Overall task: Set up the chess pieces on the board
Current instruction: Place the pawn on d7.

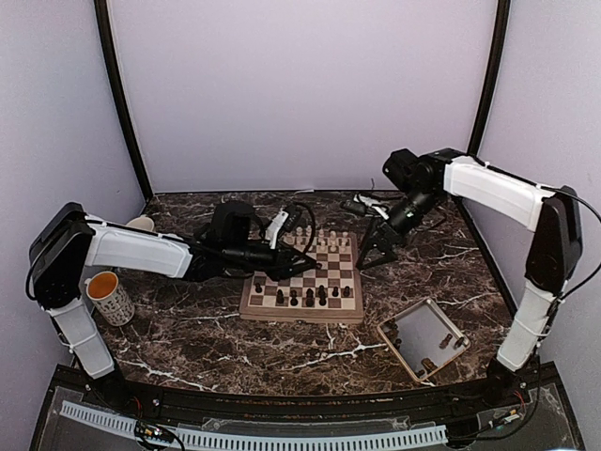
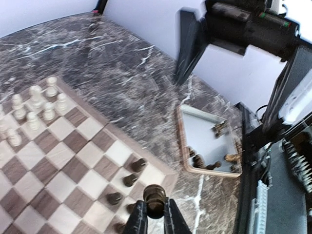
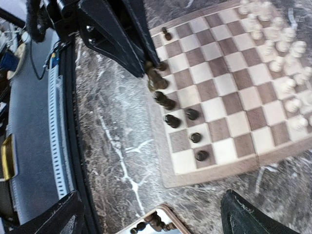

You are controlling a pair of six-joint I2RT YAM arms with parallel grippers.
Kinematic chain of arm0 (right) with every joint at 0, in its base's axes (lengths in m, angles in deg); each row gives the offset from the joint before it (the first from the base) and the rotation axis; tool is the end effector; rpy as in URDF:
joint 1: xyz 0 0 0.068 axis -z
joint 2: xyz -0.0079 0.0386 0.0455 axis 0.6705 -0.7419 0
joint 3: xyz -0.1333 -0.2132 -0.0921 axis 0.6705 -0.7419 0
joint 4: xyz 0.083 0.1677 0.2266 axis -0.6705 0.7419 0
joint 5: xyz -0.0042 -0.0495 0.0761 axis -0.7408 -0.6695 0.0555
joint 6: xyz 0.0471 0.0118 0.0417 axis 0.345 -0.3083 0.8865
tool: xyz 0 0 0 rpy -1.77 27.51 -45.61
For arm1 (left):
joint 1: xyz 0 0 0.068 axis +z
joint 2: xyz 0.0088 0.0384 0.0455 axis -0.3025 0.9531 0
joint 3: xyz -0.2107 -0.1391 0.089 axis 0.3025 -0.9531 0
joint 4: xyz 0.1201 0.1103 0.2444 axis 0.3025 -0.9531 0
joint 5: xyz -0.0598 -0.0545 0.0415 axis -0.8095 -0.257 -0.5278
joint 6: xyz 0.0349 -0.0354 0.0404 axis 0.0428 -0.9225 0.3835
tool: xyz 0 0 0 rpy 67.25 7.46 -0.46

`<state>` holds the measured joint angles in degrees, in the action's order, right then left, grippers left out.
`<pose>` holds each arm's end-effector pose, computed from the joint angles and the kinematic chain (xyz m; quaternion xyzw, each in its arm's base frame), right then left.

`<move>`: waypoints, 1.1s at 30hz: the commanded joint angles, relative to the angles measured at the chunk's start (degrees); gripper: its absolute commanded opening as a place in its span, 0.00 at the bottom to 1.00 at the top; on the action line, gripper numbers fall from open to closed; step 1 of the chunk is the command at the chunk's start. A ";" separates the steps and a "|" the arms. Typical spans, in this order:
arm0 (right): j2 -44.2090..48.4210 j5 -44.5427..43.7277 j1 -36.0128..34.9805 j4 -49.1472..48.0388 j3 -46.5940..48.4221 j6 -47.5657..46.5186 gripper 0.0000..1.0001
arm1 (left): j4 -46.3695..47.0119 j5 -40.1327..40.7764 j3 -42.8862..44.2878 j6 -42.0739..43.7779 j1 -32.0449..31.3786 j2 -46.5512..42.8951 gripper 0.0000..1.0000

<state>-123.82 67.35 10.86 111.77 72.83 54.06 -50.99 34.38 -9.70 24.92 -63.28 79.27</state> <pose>0.3177 0.2300 0.2645 -0.5277 0.7703 0.3379 0.1186 0.2771 -0.3178 0.1888 0.3291 0.7265 -0.4709 0.3769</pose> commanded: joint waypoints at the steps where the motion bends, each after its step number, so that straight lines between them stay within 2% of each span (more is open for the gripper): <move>1: 10.55 -7.73 4.42 -8.81 -9.37 3.57 0.98 | -16.84 5.60 5.36 13.33 0.67 -4.98 0.13; 4: 17.42 -18.92 6.37 -18.93 -19.31 7.98 0.98 | -26.11 8.71 8.99 20.24 0.67 -4.76 0.13; 6: 18.61 -24.62 6.69 -25.02 -27.51 9.59 0.98 | -32.40 10.81 12.16 25.33 0.67 -3.98 0.13; 8: 16.34 -24.55 6.92 -24.79 -31.37 7.25 0.98 | -37.26 12.47 15.33 29.18 0.74 -2.44 0.13; 11: 11.38 -21.83 7.51 -23.56 -32.39 6.56 0.98 | -44.30 12.65 21.19 32.73 0.99 1.54 0.13; 14: 11.15 -21.82 8.55 -24.95 -32.98 5.48 0.98 | -46.56 9.52 24.41 32.55 1.53 4.64 0.13; 18: 16.34 -21.85 9.09 -25.99 -32.47 5.53 0.98 | -49.90 5.48 28.73 32.88 1.38 8.90 0.13; 24: 23.91 -27.06 11.00 -25.95 -29.61 6.59 0.97 | -53.73 6.30 34.29 34.73 0.45 13.84 0.14; 28: 29.10 -32.58 15.85 -31.73 -29.73 13.66 0.97 | -55.79 7.90 36.53 35.93 -0.41 16.15 0.14; 30: 29.93 -29.53 18.95 -32.82 -30.71 15.07 0.97 | -56.21 8.30 36.82 36.13 -0.62 16.73 0.14; 33: 28.62 -23.80 20.44 -29.45 -30.14 13.21 0.97 | -56.99 9.77 36.83 36.82 -0.97 17.05 0.14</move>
<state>-94.01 39.47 29.64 81.91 42.43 65.76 -104.48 42.60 25.66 59.61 -63.63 96.32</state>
